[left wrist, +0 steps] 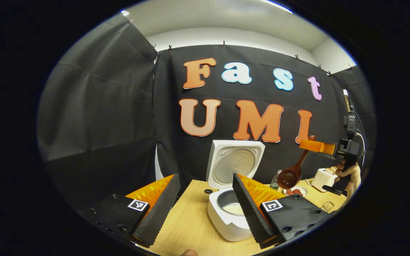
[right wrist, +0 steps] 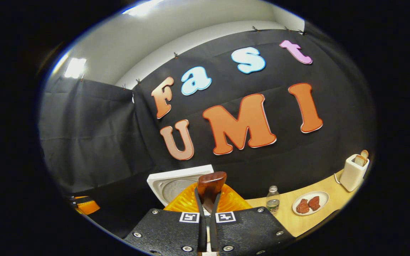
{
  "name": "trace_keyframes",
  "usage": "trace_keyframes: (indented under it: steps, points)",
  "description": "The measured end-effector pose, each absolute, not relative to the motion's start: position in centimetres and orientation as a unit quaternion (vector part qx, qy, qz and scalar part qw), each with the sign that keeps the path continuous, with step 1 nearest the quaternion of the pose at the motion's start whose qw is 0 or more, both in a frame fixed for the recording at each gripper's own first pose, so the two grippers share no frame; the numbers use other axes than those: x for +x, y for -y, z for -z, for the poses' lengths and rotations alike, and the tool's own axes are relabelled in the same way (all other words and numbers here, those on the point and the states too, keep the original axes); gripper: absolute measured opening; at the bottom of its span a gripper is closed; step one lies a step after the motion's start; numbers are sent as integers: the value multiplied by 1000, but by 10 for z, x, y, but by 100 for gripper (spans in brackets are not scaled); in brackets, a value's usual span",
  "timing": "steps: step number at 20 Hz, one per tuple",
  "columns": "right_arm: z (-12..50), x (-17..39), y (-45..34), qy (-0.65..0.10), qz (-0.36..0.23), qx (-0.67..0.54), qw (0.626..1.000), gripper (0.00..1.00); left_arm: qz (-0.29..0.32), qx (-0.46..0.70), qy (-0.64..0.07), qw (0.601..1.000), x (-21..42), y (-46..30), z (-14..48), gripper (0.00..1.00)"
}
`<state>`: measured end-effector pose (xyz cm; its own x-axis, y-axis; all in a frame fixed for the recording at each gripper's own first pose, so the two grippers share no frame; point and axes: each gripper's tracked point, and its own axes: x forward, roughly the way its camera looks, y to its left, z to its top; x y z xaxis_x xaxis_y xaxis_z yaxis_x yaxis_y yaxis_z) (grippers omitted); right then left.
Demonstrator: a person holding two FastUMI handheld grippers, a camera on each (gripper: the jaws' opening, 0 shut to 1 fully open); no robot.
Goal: Close the left gripper, press the button to open the rice cooker; take a wooden spoon from the chopstick holder with the right hand, scoop a spoonful of rice and pour it into the rice cooker, then put the wooden spoon back into the chopstick holder.
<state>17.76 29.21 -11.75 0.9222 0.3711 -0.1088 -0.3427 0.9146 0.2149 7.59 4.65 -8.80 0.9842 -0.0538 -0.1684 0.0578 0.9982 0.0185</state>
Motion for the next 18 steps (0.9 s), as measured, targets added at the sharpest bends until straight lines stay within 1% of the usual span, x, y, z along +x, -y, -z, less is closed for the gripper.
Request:
trace_keyframes:
  steps: [4,10,15,18]
  points:
    - [113,176,-210,-68,-121,109,984,2,27,10,-88,996,75,-42,90,100]
    - [125,149,-101,-75,-43,118,989,2,33,1,-87,996,75,-33,90,100]
    - [149,117,-35,-85,5,114,990,2,36,14,-83,996,77,-22,89,100]
    - [168,97,-10,-104,25,136,985,2,43,4,-78,996,76,-9,87,100]
